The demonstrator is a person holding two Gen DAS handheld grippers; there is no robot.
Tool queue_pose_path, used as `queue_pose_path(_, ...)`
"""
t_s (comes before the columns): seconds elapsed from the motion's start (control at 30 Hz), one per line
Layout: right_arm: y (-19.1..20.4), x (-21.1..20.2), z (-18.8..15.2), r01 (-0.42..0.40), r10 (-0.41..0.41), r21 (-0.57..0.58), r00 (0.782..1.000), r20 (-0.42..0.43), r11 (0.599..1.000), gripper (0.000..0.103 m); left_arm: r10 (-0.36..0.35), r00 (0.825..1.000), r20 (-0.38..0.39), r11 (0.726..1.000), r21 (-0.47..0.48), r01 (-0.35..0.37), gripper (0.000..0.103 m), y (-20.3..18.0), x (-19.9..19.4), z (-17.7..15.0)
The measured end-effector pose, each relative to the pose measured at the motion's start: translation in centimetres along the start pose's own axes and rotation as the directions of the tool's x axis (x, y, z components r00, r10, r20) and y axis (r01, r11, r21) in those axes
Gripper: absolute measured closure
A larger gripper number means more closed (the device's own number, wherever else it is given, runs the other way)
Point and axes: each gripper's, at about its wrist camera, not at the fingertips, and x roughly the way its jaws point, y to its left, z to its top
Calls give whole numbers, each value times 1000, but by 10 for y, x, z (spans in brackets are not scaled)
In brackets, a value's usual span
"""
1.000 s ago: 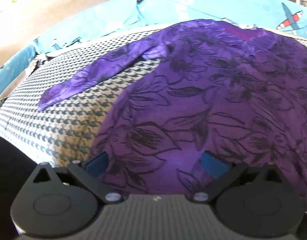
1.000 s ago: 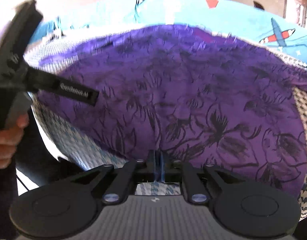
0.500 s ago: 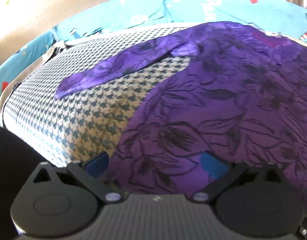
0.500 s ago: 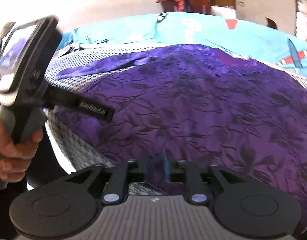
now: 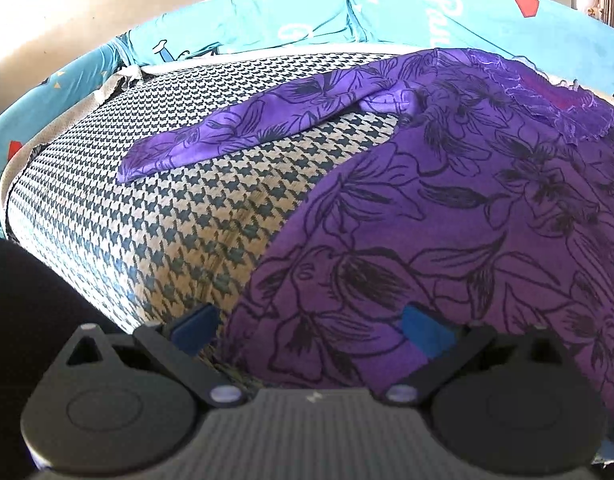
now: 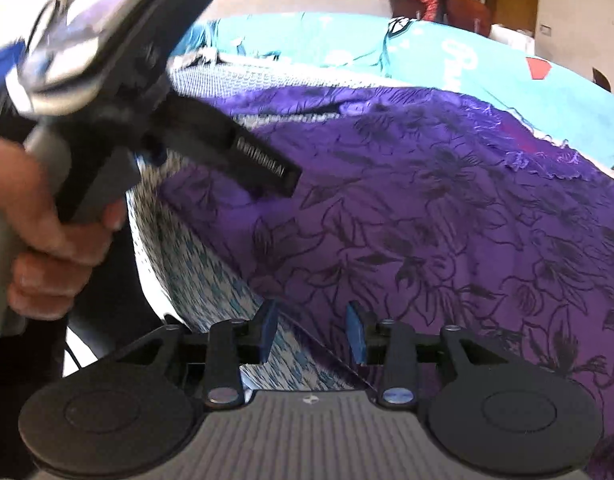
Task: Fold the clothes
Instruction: 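Move the left gripper down to the blouse sleeve beside the body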
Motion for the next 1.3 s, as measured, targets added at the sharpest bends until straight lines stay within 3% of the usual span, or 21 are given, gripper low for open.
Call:
queue_pose_path(0.1, 10, 7, -2, 46, -45, -78, 999, 8, 996, 68, -6, 1000, 0, 1000, -8, 6, 0, 1, 0, 1)
queue_pose_path(0.23, 14, 10, -5, 105, -102, -139, 994, 30, 985, 92, -4, 1000, 5, 1000, -15, 4, 0, 2, 0, 3)
queue_pose_path(0.33, 8, 7, -2, 53, -52, -99, 999, 16, 994, 95, 4, 1000, 9, 999, -34, -4, 0, 5, 0, 10)
queue_pose_path(0.4, 8, 3, -3, -27, 27, -87, 1000, 4, 996, 96, 8, 1000, 13, 998, -58, -8, 0, 9, -1, 16)
queue_pose_path(0.47, 12, 1, -6, -51, 50, -133, 999, -6, 990, 95, 9, 1000, 13, 997, -82, -8, 0, 14, 0, 25)
queue_pose_path(0.73, 9, 2, -9, -63, 57, -106, 997, -52, 992, 94, -10, 999, 30, 994, -113, 13, 0, 25, 9, 71)
queue_pose_path(0.93, 0, -7, 1, -129, 129, -34, 992, -13, 991, 81, -57, 998, 3, 994, -92, 57, 0, 24, 31, 99)
queue_pose_path(1.03, -4, -9, 5, -153, 153, 3, 988, -2, 988, 79, -95, 995, 2, 991, -94, 95, 0, 24, 39, 109)
queue_pose_path(1.2, -9, -17, 12, -212, 212, 25, 977, 9, 977, 77, -152, 988, 17, 986, -70, 153, 0, 19, 50, 129)
queue_pose_path(1.3, -3, -19, 16, -302, 302, -20, 953, -19, 953, 77, -173, 985, 7, 983, -59, 173, 0, 16, 61, 142)
